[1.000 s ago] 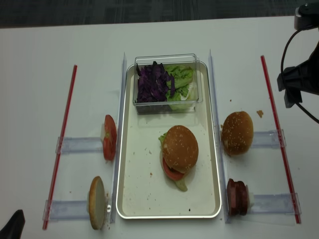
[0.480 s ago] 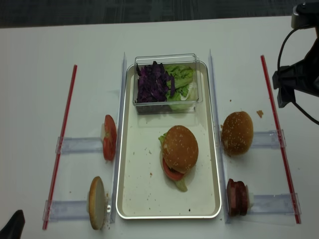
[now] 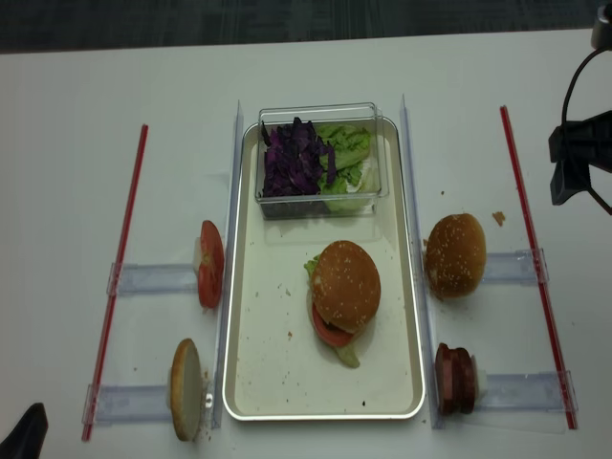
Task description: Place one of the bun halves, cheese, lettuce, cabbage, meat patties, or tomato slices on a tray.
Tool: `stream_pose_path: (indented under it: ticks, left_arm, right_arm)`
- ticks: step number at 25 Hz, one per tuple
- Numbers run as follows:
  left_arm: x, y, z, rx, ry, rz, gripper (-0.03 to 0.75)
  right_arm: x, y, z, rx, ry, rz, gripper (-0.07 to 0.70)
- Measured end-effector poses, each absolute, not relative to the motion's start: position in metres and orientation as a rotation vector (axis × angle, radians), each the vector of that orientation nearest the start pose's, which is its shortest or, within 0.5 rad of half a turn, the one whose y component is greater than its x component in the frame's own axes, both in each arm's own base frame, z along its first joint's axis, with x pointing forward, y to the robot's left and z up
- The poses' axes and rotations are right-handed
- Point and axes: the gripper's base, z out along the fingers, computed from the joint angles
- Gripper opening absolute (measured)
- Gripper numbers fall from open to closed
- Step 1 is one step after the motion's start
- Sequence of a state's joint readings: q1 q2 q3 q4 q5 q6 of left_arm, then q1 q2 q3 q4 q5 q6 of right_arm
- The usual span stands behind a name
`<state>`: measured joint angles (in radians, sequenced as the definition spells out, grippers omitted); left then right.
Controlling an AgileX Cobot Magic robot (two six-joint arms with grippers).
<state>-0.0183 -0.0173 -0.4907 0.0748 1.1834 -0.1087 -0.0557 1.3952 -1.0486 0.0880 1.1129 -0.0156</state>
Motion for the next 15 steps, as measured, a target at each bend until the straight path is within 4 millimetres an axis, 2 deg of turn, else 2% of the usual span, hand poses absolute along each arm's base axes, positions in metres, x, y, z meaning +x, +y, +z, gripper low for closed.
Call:
stream_pose_path:
  ticks: [4,7,15]
  left_arm:
    - [-0.012,0.007,0.265,-0.107,2.154,0.018,0.618]
    - [-0.012,0.007,0.265,-0.107,2.154,0.018,0.618]
    - [-0.012,0.007,0.265,-0.107,2.154,0.018,0.618]
  right_arm:
    - [0.252,-0.006,0.277,0.081,2.948,0.116,0.688]
    - [0.240,-0.006,0.279,0.077,2.928,0.118,0.689]
    - [0.182,-0.003,0.276,0.075,2.840,0.106,0.692]
